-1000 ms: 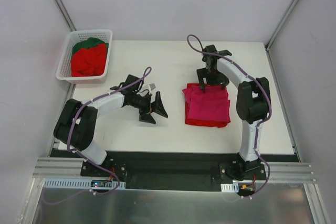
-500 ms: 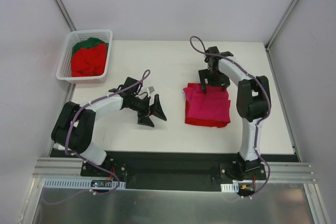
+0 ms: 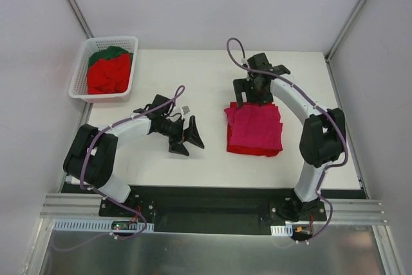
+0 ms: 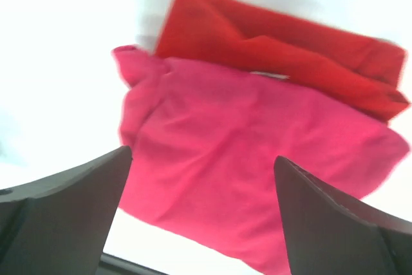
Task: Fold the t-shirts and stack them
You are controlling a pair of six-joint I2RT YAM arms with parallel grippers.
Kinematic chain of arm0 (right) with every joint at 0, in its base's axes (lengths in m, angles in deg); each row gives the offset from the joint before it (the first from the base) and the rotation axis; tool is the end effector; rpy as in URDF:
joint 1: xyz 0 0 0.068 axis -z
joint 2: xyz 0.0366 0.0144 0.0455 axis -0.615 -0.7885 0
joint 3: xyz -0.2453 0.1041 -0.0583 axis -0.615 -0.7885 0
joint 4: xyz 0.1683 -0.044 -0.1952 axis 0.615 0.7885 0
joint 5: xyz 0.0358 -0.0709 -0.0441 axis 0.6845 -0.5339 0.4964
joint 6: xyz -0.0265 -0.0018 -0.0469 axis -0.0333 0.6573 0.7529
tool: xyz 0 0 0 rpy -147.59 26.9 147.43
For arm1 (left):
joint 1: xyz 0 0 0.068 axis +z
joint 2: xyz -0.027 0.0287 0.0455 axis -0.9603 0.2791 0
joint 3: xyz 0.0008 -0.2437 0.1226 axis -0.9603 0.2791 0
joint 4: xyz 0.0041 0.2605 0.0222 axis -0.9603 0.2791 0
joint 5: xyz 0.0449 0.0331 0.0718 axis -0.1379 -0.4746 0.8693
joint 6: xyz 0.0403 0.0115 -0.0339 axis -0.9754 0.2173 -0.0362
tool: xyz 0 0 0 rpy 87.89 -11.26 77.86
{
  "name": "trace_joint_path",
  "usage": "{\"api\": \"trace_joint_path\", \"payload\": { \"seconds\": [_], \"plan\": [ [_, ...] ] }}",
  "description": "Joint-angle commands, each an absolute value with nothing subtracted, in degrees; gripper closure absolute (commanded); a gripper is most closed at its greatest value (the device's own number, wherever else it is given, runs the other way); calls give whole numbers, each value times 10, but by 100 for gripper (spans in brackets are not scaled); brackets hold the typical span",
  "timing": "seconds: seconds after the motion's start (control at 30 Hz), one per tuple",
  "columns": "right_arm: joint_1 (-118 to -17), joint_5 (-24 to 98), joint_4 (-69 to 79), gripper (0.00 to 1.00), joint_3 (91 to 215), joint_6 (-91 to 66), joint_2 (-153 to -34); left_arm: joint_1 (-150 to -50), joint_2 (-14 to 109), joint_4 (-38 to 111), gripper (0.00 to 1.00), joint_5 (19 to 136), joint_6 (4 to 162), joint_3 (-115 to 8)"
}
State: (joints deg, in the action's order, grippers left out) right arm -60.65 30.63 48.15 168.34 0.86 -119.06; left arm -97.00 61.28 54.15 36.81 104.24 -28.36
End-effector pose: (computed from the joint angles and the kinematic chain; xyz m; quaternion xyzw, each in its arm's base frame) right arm 0.3711 0.1558 0.2666 -0.2438 0.9325 0.0442 0.2627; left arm 0.2565 -0.1391 0.1774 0.0449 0.8800 -0.4711 0.0394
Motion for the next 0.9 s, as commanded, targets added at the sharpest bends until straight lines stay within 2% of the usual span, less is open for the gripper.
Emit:
{"api": "trace_joint_path", "payload": {
  "seconds": [0.0,0.23,0.4,0.73,0.87],
  "plan": [
    [-624,371,453,4,1660,4,-1184,-969,620,550,1,357,1026,-304],
    [-639,396,431,4,1665,29,-1226,-970,620,550,1,357,1025,-302],
    [-644,429,427,4,1718,31,-1260,-970,615,550,1,356,1025,-296],
    [-671,419,475,4,1827,60,-1329,-970,611,550,1,356,1026,-288],
    [-672,435,484,4,1829,57,-1351,-970,611,550,1,357,1026,-287]
  ]
}}
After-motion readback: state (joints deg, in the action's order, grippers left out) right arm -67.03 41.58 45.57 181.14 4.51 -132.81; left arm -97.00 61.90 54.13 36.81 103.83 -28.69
